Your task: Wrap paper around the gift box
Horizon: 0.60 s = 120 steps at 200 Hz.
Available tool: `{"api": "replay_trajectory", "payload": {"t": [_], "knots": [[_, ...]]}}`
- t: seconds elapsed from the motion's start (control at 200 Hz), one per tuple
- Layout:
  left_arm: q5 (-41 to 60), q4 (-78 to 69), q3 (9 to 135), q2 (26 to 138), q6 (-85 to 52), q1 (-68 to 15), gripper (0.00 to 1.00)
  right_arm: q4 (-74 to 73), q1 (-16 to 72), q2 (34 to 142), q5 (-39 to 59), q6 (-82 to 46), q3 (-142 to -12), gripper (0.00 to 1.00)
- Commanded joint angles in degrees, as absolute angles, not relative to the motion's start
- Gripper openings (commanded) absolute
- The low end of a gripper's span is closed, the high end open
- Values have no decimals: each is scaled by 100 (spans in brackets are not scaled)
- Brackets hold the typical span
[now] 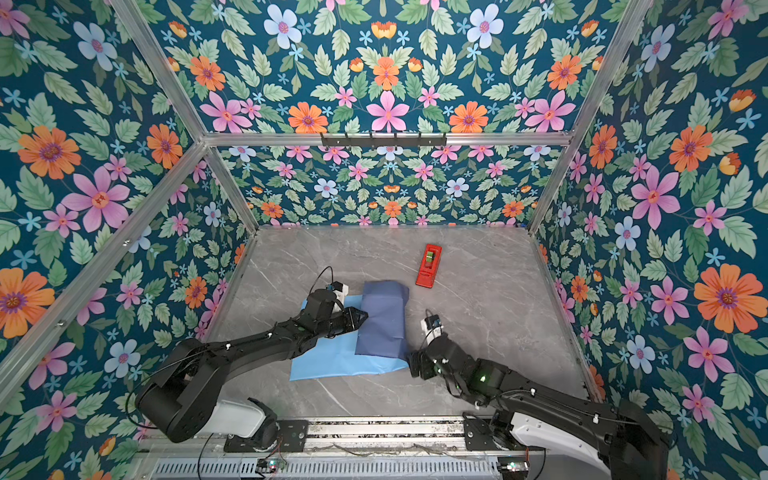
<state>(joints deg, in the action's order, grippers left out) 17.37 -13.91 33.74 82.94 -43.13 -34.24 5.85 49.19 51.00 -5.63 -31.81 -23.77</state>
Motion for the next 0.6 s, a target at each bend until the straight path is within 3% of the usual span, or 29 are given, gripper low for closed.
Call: {"api": "replay_trajectory", "payload": {"t": [0.0,0.085,0.235,0.46,0.595], "knots": [[1481,-184,3300,8359,-4224,-3428,25,62,3664,5522,1614,-3494,-2584,88],[1480,-174,3313,8350,-4226,-3428,25,125,3043,6379,2390,-3681,-3133,87],[1489,-137,3331,8352,-4211,-3428,25,105,2870,7690,3002,-3841,-3974,87],[1501,-132,3353,8314,-4212,-3428,27,281,2856,9085,3092,-3793,-4770,81],[1557,-144,3425,8274,-4243,-3428,33,421,2856,9605,3004,-3694,-4972,74]]}}
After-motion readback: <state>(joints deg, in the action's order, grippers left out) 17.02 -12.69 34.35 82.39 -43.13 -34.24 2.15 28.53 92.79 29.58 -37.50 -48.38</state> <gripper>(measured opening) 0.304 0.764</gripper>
